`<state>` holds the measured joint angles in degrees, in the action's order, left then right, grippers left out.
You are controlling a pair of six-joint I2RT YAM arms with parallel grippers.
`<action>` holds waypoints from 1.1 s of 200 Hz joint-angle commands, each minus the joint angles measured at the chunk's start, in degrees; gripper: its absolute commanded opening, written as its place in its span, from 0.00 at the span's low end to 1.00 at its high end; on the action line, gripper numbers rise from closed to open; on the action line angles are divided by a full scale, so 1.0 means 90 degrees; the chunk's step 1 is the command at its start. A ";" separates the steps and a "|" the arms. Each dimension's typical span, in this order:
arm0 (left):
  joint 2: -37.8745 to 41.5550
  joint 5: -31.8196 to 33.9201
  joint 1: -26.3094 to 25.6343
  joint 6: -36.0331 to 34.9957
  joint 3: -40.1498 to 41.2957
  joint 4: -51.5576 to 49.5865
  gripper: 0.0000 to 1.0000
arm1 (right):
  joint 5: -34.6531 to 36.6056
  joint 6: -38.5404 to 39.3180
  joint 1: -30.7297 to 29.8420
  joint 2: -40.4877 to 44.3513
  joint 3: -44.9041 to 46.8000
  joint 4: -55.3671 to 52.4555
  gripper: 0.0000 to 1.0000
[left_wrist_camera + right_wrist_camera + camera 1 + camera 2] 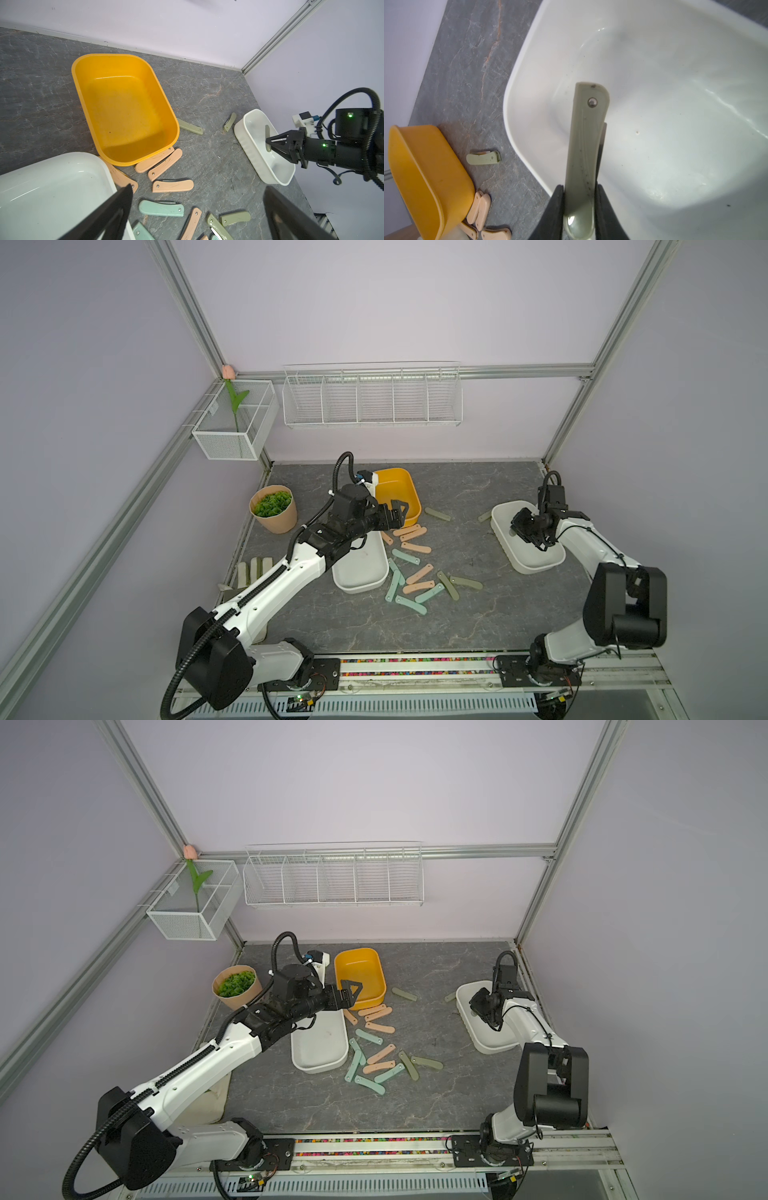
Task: Place the fruit knives into the storage box by color
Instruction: Place the fruit knife in the storage box.
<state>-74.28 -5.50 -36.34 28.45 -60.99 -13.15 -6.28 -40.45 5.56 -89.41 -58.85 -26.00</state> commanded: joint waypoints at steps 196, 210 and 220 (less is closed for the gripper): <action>-0.0943 -0.0381 -0.0074 -0.0114 -0.0879 0.0055 0.99 | -0.0463 -0.1058 0.0222 -0.2414 -0.1300 0.1067 0.37; -0.0965 -0.0381 -0.0076 -0.0114 -0.0896 0.0050 0.99 | -0.0473 -0.1053 0.0224 -0.2458 -0.1310 0.1087 0.39; -0.0985 -0.0376 -0.0074 -0.0109 -0.0909 0.0036 0.99 | -0.0493 -0.1053 0.0229 -0.2468 -0.1298 0.1106 0.40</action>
<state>-82.08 -8.43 -36.77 28.16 -67.18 -12.47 -9.93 -49.30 7.16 -110.52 -69.65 -16.21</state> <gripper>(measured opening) 0.994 0.391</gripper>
